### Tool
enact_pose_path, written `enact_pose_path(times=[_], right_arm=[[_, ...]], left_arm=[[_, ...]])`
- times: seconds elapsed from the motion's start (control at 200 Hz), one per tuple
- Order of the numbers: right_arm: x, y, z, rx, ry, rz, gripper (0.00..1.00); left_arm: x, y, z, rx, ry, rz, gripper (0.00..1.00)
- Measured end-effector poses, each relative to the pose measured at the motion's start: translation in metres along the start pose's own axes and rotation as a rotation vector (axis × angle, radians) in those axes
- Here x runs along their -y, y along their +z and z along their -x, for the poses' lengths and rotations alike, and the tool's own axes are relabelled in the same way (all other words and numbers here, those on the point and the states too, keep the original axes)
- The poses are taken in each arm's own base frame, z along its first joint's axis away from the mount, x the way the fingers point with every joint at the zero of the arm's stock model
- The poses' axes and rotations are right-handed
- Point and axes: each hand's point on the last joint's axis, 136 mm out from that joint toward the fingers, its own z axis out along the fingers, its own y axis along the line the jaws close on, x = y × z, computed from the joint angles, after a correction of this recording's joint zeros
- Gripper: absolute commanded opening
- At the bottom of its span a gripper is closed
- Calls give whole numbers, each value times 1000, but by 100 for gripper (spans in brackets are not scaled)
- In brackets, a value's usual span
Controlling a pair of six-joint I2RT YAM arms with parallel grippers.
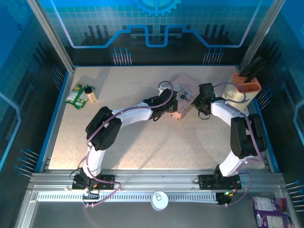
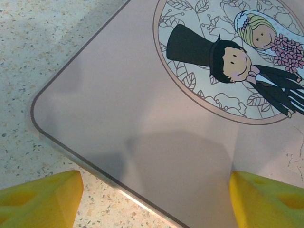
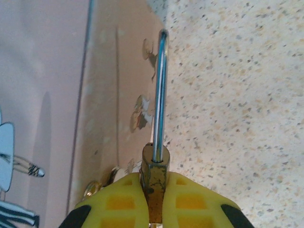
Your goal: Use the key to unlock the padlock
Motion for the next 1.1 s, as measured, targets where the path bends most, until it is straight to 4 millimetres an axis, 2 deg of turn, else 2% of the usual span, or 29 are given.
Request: enact_pose_path(times=[0.105,0.255,0.415,0.565,0.685,0.78,0.885,1.101], right_arm=[[3,-2,-5,-13,12,20,0],[-2,-9,-10,-30,8,64,0],[19,-22,-33,-63,-22,73,0],[42,-28,-66,-139,-63,72,0],[54,-34,-87,-201,-89,87,0],[57,-37,-100,-239,-105,114,0],[60,-38,-111,-276,-116,131,0],[55,-41,-124,-325,-146,167,0]], left_arm=[[0,0,0,0,0,0,81],[0,0,0,-2,-1,-4,82],[-5,-7,-4,-15,-6,-32,83],[-16,-25,-16,-51,-3,-60,85],[-21,-43,-19,-50,9,-95,85],[-24,-60,-19,-26,3,-136,86],[-37,-78,-25,3,0,-163,86],[-64,-97,-42,57,-10,-178,86]])
